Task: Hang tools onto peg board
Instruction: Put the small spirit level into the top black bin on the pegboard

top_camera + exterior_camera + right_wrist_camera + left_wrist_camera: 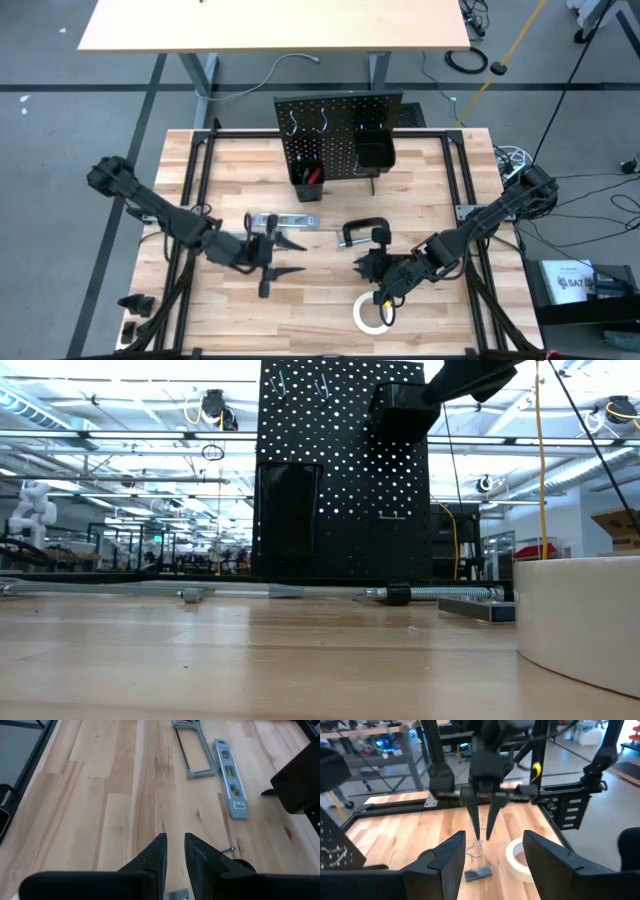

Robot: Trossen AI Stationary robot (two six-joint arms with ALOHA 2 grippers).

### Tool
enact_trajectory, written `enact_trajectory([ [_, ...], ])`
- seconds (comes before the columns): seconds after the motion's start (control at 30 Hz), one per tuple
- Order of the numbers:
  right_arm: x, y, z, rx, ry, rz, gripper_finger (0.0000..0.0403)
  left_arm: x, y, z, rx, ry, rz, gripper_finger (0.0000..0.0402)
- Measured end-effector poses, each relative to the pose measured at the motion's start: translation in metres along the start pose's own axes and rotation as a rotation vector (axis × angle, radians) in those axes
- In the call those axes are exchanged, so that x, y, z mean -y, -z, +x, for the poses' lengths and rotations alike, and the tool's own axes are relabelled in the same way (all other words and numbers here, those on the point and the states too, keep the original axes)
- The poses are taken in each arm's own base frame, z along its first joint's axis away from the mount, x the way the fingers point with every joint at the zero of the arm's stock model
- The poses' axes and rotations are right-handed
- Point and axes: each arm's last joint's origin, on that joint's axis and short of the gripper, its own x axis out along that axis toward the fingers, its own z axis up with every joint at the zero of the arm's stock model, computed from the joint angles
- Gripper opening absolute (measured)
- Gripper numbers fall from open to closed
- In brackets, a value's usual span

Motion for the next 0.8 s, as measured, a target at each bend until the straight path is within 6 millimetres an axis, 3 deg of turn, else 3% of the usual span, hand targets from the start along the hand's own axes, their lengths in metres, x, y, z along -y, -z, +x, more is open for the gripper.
enact_trajectory([
  [0.2, 0.0, 0.0, 0.0, -0.001, 0.001, 0.018, 0.0059, 0.01, 0.042, -0.005, 0.062, -0.029, -0.013, 0.0203],
  [0.47, -0.004, 0.008, 0.013, -0.035, 0.02, 0.03, 0.0059, 0.002, 0.062, -0.01, 0.19, -0.117, 0.053, 0.0203],
  [0.8, 0.003, 0.033, 0.05, -0.148, 0.096, -0.058, 0.0059, -0.001, 0.078, -0.01, 0.106, -0.144, 0.033, 0.0203],
])
